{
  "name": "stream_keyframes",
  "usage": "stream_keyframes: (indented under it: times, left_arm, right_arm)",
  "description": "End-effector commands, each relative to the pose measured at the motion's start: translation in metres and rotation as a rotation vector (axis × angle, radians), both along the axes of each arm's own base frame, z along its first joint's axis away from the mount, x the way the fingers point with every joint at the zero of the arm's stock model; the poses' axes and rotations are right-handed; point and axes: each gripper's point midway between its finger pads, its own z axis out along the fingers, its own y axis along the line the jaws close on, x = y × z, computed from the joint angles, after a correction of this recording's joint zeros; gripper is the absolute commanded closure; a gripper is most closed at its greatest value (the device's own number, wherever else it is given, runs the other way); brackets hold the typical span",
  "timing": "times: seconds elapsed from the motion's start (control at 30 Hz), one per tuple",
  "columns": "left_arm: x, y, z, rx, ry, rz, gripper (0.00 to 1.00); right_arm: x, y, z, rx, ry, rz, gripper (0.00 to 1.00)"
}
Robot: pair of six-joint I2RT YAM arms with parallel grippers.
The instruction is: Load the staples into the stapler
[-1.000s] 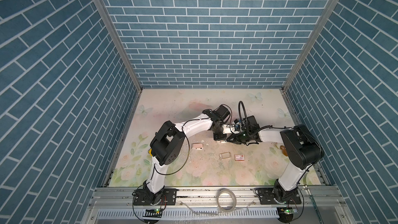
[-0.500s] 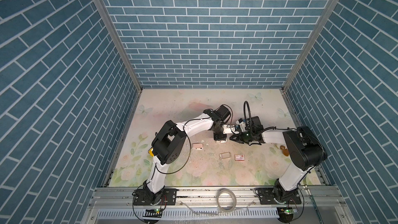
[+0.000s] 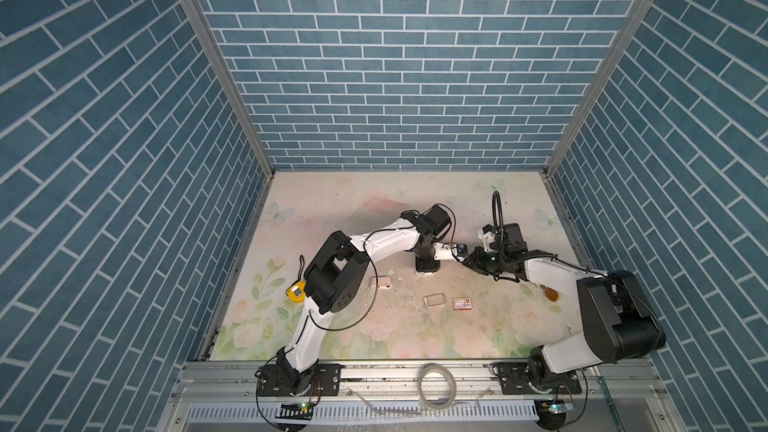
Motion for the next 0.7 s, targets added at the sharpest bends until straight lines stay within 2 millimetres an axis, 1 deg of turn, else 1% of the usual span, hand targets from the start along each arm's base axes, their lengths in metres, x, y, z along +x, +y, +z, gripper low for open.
stream_keyframes:
  times: [0.0, 0.1, 0.23, 0.37, 0.67]
  left_arm:
    - [-0.014, 0.023, -0.036, 0.158, 0.049, -0.023, 0.97]
    - [-0.019, 0.026, -0.046, 0.199, 0.066, -0.042, 0.98]
    - [-0.026, 0.026, -0.051, 0.216, 0.106, -0.05, 0.98]
    - [-0.029, 0.026, -0.055, 0.231, 0.114, -0.06, 0.98]
    - [-0.033, 0.031, -0.073, 0.294, 0.146, -0.073, 0.98]
  right_arm:
    - [-0.014, -0.016, -0.005, -0.067, 0.027, -0.023, 0.88]
    - [-0.017, -0.019, -0.001, -0.071, 0.02, -0.026, 0.89]
    - [-0.023, -0.028, -0.001, -0.109, 0.022, -0.044, 0.89]
    - [-0.027, -0.037, 0.001, -0.148, 0.012, -0.061, 0.89]
    - [-0.034, -0.046, 0.005, -0.172, 0.001, -0.083, 0.9]
